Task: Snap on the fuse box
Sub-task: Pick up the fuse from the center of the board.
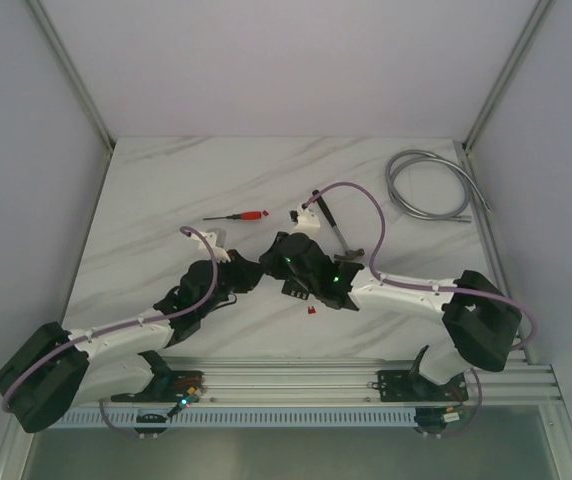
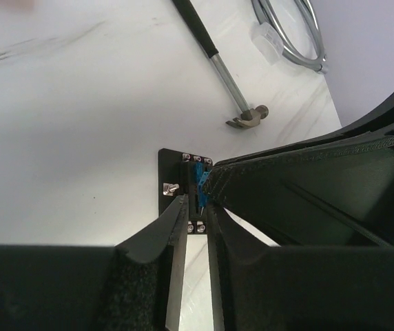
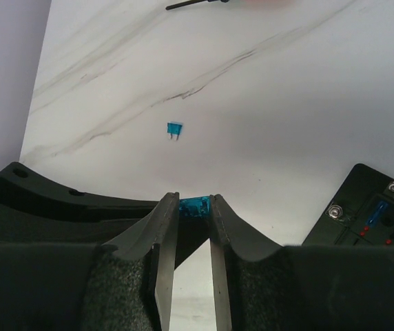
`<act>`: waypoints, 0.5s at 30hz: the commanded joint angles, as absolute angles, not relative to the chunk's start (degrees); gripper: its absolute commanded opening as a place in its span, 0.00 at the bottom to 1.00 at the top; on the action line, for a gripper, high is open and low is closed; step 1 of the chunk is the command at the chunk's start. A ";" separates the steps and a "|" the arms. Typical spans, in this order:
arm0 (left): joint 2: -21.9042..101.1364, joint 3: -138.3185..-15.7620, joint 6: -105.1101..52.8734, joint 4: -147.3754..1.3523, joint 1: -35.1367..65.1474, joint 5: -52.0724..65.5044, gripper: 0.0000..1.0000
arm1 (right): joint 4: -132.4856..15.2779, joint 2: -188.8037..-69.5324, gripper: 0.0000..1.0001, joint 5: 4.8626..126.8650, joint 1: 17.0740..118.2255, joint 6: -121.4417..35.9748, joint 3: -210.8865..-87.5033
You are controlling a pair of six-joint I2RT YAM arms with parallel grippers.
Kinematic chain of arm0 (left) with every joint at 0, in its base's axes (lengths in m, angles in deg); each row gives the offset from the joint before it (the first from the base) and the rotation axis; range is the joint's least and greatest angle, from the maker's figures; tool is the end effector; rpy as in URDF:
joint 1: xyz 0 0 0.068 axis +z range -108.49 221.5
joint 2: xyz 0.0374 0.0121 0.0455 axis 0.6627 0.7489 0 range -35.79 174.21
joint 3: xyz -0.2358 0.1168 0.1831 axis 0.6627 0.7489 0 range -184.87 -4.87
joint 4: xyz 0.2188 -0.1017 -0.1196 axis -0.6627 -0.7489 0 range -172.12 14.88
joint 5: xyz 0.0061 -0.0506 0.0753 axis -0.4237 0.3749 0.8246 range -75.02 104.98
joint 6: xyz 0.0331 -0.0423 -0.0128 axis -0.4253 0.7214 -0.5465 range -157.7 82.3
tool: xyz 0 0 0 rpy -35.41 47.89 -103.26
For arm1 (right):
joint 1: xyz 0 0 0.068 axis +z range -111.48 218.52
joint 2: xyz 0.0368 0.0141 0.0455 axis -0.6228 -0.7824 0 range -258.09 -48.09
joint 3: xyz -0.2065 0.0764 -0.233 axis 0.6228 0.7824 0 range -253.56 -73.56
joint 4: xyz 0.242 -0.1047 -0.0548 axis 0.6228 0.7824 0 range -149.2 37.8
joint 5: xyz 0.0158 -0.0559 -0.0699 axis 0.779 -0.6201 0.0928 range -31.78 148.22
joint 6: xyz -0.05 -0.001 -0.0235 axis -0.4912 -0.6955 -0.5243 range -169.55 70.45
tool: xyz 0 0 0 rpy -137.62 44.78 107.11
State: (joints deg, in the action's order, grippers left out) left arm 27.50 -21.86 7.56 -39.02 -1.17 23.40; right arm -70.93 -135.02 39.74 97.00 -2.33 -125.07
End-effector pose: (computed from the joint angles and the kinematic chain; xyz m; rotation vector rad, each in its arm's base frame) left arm 0.1560 -0.1363 0.2318 -0.1556 1.8477 -0.9761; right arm 0.1904 0.2878 0.2841 0.0158 2.0703 0.8697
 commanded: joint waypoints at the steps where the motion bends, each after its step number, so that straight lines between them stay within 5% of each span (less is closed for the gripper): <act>1: 27.62 -24.07 5.87 -35.94 -1.51 24.91 0.24 | -74.41 -134.10 0.22 42.31 97.63 0.53 -123.33; 10: 25.21 -24.29 0.93 -39.85 -1.56 24.95 0.01 | -77.25 -133.08 0.31 42.83 97.67 -0.93 -121.56; 15: 21.12 -24.13 -3.83 -43.71 -1.56 24.55 0.00 | -78.71 -129.91 0.43 44.72 96.63 -6.20 -120.53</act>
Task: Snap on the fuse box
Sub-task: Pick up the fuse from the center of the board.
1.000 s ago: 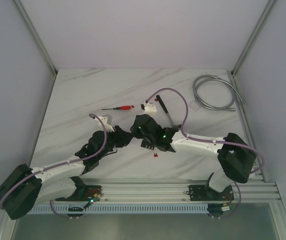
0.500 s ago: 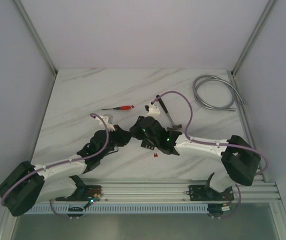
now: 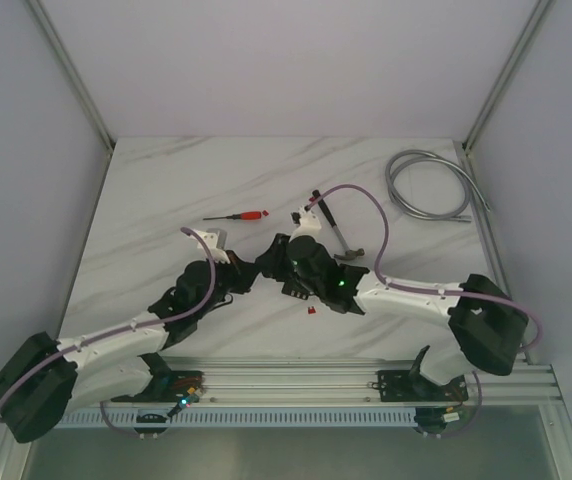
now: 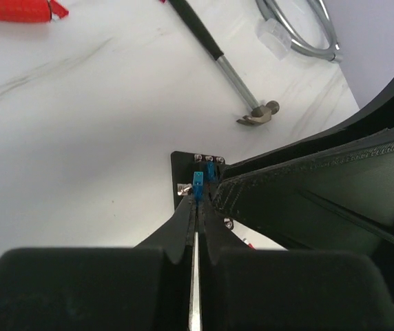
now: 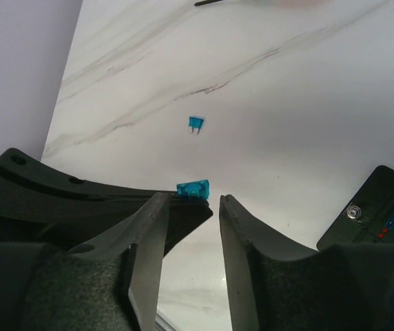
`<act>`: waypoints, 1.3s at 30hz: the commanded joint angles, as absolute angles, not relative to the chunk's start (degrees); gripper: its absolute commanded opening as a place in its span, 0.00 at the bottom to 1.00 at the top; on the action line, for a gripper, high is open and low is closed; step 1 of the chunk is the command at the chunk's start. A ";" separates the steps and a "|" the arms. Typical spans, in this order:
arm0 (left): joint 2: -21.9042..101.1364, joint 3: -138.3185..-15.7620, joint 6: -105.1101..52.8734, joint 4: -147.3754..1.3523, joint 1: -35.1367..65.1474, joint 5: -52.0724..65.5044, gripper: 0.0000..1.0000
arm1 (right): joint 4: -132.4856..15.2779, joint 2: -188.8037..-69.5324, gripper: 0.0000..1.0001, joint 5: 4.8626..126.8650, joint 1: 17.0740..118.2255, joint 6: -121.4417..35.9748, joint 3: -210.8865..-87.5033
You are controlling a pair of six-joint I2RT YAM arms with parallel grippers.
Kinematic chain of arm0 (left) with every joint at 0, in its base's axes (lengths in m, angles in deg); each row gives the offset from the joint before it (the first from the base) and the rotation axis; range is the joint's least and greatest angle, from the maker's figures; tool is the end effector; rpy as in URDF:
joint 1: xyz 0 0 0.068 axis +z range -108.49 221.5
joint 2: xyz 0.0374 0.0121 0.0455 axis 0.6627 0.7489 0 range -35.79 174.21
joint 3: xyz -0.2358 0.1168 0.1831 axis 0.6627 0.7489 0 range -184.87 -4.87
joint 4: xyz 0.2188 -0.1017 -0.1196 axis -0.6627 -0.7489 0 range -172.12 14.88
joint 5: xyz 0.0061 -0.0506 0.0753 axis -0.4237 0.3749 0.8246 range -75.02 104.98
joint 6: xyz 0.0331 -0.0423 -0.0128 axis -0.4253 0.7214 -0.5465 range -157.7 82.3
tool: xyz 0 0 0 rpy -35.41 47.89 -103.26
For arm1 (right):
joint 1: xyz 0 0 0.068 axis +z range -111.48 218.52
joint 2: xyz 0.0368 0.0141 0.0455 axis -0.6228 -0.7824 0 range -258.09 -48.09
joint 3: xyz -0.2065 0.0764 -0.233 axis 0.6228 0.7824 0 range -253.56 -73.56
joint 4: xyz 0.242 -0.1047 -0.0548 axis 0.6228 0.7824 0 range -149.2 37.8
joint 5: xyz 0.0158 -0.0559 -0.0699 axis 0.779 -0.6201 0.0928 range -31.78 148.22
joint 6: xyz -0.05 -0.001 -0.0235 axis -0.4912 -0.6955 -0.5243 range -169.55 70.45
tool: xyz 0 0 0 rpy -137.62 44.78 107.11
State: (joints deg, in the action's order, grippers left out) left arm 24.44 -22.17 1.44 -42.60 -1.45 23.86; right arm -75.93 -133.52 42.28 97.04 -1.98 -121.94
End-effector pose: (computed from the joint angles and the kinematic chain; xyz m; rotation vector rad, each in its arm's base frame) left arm 0.1505 -0.1322 0.2366 -0.0576 1.8394 -0.8969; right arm 0.1846 0.2818 0.2825 0.0033 2.0366 0.9569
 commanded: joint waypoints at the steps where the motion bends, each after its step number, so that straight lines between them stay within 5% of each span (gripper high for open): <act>1: 20.38 -24.12 -4.83 -44.36 -1.56 24.03 0.00 | -79.38 -128.70 0.45 45.94 96.04 -8.09 -119.97; 19: 15.24 -26.97 -13.96 -42.84 -1.56 -7.29 0.00 | -80.59 -113.39 0.43 96.99 78.34 -36.50 -113.38; 39: 16.24 -28.40 -11.51 -38.91 -1.56 -13.05 0.00 | -79.44 -111.24 0.36 106.16 77.95 -41.06 -112.03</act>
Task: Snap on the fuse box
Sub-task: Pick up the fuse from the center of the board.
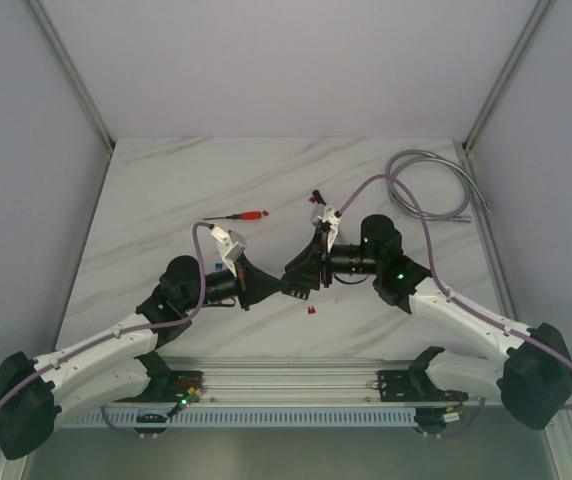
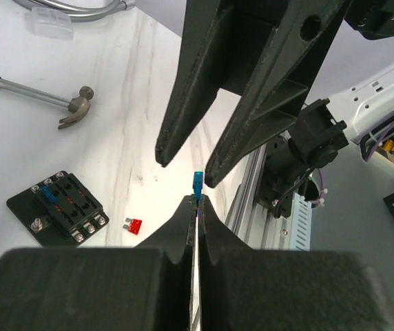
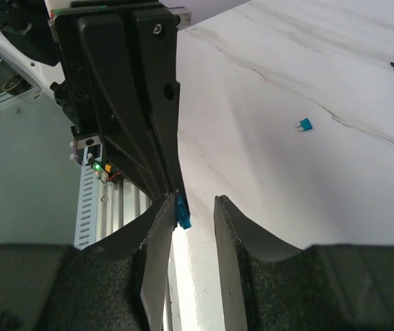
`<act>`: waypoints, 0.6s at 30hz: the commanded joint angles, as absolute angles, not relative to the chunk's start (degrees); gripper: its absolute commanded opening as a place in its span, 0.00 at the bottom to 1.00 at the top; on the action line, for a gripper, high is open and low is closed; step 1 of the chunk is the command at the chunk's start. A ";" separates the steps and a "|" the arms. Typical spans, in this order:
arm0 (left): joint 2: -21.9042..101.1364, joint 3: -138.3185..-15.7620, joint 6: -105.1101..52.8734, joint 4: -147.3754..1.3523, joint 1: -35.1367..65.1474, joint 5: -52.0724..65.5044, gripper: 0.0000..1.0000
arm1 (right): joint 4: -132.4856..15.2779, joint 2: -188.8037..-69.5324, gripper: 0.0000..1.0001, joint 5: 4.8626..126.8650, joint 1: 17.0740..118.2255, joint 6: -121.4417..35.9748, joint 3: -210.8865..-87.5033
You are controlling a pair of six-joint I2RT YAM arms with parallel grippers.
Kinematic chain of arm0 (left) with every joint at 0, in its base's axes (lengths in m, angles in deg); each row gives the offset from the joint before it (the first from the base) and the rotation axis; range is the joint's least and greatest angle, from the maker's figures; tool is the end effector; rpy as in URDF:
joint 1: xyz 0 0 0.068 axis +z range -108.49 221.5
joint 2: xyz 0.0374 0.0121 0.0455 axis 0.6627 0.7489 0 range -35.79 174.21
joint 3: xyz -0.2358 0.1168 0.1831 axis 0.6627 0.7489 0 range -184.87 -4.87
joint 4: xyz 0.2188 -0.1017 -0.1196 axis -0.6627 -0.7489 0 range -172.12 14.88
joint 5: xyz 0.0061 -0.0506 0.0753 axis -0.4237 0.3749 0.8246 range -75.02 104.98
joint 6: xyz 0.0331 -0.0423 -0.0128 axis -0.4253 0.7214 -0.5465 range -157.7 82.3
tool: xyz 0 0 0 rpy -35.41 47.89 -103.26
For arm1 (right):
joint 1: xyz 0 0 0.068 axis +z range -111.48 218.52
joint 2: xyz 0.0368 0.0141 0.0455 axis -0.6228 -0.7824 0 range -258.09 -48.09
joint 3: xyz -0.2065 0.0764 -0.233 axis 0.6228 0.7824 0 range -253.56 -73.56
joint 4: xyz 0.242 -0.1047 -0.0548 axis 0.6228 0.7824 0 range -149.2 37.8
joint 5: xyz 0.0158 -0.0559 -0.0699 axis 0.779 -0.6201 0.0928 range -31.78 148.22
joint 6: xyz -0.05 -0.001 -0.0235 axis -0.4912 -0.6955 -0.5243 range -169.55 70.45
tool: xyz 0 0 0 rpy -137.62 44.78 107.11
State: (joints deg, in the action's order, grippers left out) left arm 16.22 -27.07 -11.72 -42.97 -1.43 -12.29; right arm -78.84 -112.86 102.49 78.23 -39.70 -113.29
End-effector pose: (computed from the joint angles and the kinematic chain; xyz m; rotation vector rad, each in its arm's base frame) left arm 0.1231 -0.1381 0.2908 0.6508 1.5590 -1.2928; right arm 0.1693 0.1748 0.3343 -1.0426 1.4759 1.2722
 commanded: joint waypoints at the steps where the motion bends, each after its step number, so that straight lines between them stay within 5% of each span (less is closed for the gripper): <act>1: 16.20 -28.39 -11.58 -38.90 -1.56 -12.97 0.00 | -79.49 -110.93 0.36 106.29 77.84 -41.10 -111.86; 18: 18.17 -28.53 -10.10 -35.48 -1.56 -17.17 0.00 | -81.59 -110.78 0.25 109.64 77.21 -40.93 -110.52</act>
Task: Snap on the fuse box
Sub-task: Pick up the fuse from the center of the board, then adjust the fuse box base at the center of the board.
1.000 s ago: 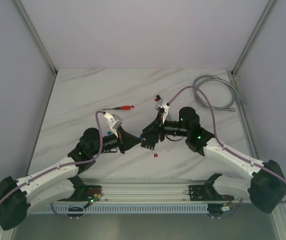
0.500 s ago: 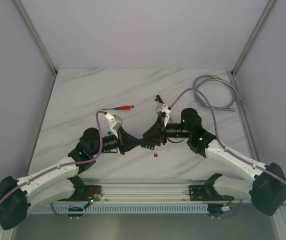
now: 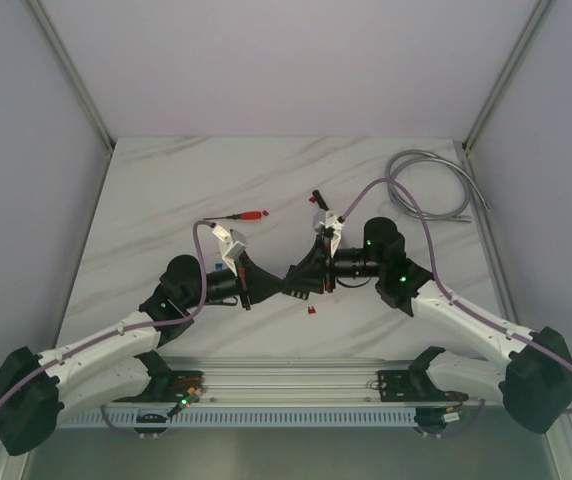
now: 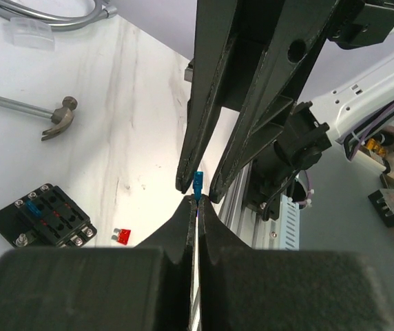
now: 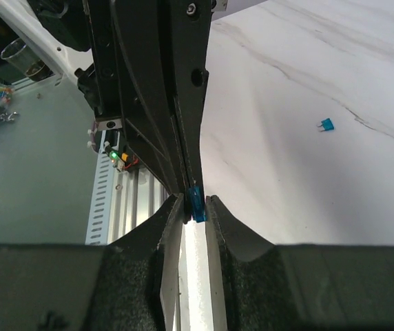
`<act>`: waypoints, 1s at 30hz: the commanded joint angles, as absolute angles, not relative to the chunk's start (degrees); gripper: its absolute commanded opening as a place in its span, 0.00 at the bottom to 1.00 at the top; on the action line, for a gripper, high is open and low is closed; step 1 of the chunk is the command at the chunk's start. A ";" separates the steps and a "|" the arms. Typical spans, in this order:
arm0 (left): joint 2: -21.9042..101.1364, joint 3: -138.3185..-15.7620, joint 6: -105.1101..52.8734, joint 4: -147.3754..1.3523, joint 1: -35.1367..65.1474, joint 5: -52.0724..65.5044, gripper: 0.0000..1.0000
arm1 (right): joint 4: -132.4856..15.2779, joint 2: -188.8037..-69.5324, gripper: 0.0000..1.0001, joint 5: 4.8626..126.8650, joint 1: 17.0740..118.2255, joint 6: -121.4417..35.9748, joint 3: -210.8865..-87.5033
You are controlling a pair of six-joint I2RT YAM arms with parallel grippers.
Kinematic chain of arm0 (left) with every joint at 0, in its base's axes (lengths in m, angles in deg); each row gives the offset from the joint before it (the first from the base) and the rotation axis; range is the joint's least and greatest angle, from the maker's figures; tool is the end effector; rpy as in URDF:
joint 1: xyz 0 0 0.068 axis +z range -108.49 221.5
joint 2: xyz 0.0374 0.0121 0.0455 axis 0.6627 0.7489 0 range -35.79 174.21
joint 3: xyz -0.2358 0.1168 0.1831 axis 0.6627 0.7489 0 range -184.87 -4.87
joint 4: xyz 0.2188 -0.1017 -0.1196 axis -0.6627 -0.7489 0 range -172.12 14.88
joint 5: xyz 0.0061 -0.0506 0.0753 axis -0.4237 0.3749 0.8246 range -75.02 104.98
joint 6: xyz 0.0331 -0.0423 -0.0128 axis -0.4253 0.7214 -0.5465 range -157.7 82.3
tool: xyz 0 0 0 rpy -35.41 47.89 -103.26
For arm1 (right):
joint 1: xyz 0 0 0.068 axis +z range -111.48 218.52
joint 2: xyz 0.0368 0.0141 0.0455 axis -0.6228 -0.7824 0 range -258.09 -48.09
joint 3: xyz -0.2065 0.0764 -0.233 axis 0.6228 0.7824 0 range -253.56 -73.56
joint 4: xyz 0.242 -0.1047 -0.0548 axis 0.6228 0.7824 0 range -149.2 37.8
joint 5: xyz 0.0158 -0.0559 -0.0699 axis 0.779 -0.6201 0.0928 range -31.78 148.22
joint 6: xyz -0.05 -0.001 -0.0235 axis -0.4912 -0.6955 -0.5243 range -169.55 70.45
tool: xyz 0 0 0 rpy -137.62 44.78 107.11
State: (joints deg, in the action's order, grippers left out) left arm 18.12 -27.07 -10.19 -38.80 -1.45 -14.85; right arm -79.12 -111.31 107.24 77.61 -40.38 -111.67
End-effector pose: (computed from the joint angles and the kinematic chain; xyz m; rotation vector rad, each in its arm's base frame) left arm 0.1255 -0.1424 0.2930 0.6723 1.5226 -1.3477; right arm 0.1622 0.1683 0.3309 -1.1046 1.4363 1.3206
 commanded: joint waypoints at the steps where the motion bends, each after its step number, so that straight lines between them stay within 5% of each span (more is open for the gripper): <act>1: 18.25 -28.52 -10.10 -35.48 -1.56 -17.37 0.00 | -81.65 -110.69 0.23 109.82 77.01 -40.89 -110.44; 9: 18.25 -28.59 -9.99 -35.67 -1.55 -17.43 0.00 | -82.63 -109.92 0.00 110.91 76.20 -40.32 -109.60; 11: 18.43 -28.80 -10.14 -36.54 -1.56 -16.61 0.00 | -82.32 -109.92 0.00 110.33 76.14 -40.36 -109.51; 16: 19.18 -29.65 -11.00 -42.55 -1.56 -8.39 0.31 | -77.16 -108.98 0.00 97.43 75.27 -40.44 -109.42; 21: 24.73 -31.49 -10.98 -47.85 -2.35 -2.24 0.37 | -72.01 -109.18 0.00 80.89 73.85 -36.69 -108.90; 30: 40.12 -32.85 -5.31 -46.64 -9.07 6.15 0.33 | -71.24 -107.83 0.00 67.80 73.48 -33.13 -106.61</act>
State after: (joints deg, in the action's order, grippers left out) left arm 36.28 -31.39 -8.16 -46.52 -7.16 0.61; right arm -71.30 -109.41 75.19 73.75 -34.98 -107.52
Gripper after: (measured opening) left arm 0.355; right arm 0.046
